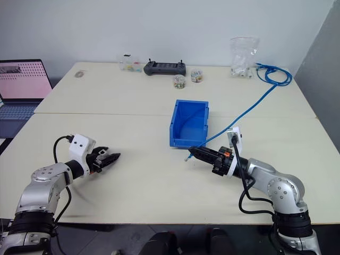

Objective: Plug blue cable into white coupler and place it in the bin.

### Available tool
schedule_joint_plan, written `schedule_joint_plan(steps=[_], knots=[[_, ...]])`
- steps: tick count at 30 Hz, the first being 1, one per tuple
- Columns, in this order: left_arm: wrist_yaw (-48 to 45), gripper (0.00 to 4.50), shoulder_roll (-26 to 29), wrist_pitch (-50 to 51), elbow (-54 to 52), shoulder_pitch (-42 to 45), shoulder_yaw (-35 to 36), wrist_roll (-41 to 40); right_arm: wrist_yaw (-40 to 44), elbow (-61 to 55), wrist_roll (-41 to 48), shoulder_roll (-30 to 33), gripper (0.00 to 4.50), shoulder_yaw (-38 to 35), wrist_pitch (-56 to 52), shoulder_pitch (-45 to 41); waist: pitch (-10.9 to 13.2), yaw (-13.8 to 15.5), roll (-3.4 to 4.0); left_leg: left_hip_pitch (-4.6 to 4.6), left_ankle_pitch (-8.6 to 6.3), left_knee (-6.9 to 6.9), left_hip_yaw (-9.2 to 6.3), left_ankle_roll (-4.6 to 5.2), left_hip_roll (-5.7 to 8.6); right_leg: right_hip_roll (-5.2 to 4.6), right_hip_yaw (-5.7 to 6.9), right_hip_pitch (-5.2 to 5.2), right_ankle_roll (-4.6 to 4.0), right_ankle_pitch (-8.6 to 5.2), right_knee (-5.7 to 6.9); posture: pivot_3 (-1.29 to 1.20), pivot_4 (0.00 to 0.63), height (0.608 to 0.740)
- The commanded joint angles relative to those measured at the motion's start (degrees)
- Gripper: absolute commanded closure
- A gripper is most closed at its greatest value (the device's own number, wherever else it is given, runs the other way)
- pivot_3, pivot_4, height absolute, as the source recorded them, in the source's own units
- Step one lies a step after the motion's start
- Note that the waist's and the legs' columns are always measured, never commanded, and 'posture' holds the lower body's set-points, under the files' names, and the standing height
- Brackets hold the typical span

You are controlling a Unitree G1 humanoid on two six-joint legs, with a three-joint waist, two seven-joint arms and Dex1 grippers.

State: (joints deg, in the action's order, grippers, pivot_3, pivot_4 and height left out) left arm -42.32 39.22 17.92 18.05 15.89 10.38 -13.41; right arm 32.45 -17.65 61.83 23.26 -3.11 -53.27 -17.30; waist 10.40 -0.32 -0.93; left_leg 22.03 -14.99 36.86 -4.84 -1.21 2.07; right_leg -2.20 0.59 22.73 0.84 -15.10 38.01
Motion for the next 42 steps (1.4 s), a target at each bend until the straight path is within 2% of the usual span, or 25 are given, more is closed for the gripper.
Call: schedule_joint_plan(steps=[1,7,10,14,18,24,29,35,42], knots=[[0.01,2.44,1.0,-0.82,1.25,0.56,-0.04,1.09,0.25,-2.33,0.18,0.01,4.44,-0.37,0.33,-0.07,0.0,-0.03,0.0,0.0,0.0,0.0,0.0,0.0,0.0,0.0,0.01,0.0,0.0,0.0,0.0,0.0,0.15,0.74],[-1.25,3.64,0.85,-1.48,2.4,0.92,-0.46,0.75,0.16,-2.44,0.12,0.07,4.44,-0.46,0.41,-0.01,0.0,-0.05,0.0,-0.01,0.0,0.01,0.0,0.0,0.0,0.0,0.0,0.0,-0.01,0.01,0.01,0.0,0.15,0.74],[-3.15,3.68,0.64,-1.25,1.18,0.52,-0.88,-0.03,0.1,-2.5,0.07,0.1,4.44,-0.51,0.46,0.06,0.0,-0.05,0.0,-0.01,0.0,0.01,0.01,0.0,0.0,0.0,-0.01,0.0,-0.02,0.01,0.01,0.0,0.15,0.74],[-9.96,3.68,0.78,-0.24,-7.75,-2.66,-3.65,-2.6,0.38,-3.42,-0.86,0.82,4.44,-0.38,0.94,0.76,0.0,-0.08,0.0,0.02,0.0,0.02,0.01,0.0,0.01,-0.01,-0.02,0.0,-0.08,0.04,0.0,0.0,0.15,0.74],[-17.64,3.68,1.47,3.49,-19.51,-4.14,-9.86,-5.75,0.97,-5.82,-2.49,2.02,4.44,0.06,1.6,2.09,0.01,0.25,-0.02,0.08,0.0,0.02,0.02,0.0,0.08,-0.09,-0.05,0.01,-0.15,0.1,-0.04,0.0,0.15,0.74],[-22.64,3.68,0.94,7.22,-25.01,-2.62,-16.35,-6.6,2.36,-9.25,-6.06,4.25,4.44,1.2,3.38,3.58,0.02,-0.17,-0.02,0.09,0.0,0.04,-0.03,0.0,0.05,-0.01,-0.01,0.01,0.04,-0.01,-0.01,0.0,0.15,0.74],[-24.04,3.68,-0.48,6.04,-24.5,-0.77,-20.89,-4.6,4.93,-10.32,-11.49,6.9,4.44,3.16,7.02,4.3,0.02,-0.2,-0.03,0.08,0.0,0.06,-0.01,0.0,0.02,0.04,0.01,0.01,0.11,-0.06,0.01,0.0,0.15,0.74],[-26.42,3.68,-3.05,-2.08,-19.4,2.45,-26.48,0.03,8.55,-9.97,-17.5,9.04,4.44,5.97,11.42,3.45,0.03,-0.02,-0.04,0.07,0.01,0.08,0.01,0.0,0.05,0.03,0.0,-0.02,0.11,-0.05,-0.01,0.0,0.15,0.74],[-27.33,3.68,-5.75,-6.88,-15.32,3.6,-27.64,1.12,10.07,-9.7,-20.74,8.13,4.45,8.34,13.5,2.86,0.03,-0.05,-0.05,0.07,0.01,0.09,-0.01,0.0,0.04,0.03,0.0,-0.01,0.1,-0.04,0.0,0.0,0.15,0.74]])
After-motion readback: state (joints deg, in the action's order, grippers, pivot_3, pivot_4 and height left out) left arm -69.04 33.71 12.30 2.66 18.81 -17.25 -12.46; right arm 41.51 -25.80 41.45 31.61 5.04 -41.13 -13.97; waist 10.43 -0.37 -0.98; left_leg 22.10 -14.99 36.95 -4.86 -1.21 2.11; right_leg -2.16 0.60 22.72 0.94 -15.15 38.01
